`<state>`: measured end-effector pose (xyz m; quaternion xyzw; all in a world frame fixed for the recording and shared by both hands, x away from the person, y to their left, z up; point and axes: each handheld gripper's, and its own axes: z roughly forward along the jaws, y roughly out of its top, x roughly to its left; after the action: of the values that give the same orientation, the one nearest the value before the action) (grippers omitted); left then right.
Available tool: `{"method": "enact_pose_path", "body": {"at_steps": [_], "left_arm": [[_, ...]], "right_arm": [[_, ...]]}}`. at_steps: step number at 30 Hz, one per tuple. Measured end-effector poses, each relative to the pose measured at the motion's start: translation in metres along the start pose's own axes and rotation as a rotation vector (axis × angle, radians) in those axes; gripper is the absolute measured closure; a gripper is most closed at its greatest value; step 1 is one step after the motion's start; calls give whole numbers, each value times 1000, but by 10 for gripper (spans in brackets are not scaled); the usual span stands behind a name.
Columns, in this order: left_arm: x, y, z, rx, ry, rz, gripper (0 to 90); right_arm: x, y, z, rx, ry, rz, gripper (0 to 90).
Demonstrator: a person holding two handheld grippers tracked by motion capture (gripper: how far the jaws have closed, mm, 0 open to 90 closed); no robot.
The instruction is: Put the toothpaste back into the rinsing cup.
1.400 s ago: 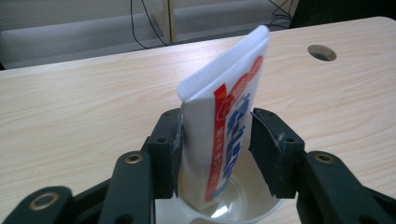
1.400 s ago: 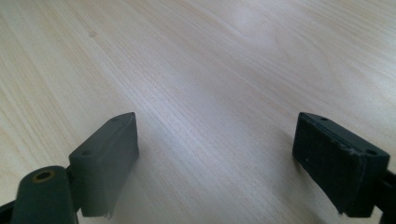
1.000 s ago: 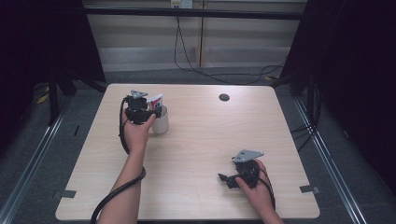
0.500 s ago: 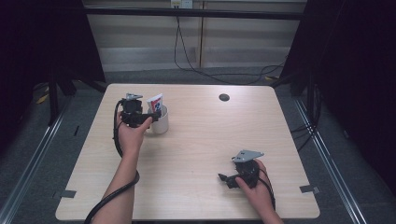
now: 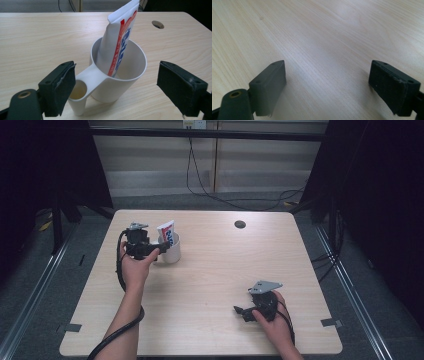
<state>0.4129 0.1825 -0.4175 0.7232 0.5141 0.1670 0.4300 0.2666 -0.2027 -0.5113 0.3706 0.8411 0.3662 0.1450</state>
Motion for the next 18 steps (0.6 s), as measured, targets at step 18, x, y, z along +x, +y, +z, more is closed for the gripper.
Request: {"method": "enact_pose_path", "body": {"at_steps": [18], "left_arm": [[3,-16,-14,11,-22,23,152]], "right_arm": [[0,0,0,0,0,0,140]]}}
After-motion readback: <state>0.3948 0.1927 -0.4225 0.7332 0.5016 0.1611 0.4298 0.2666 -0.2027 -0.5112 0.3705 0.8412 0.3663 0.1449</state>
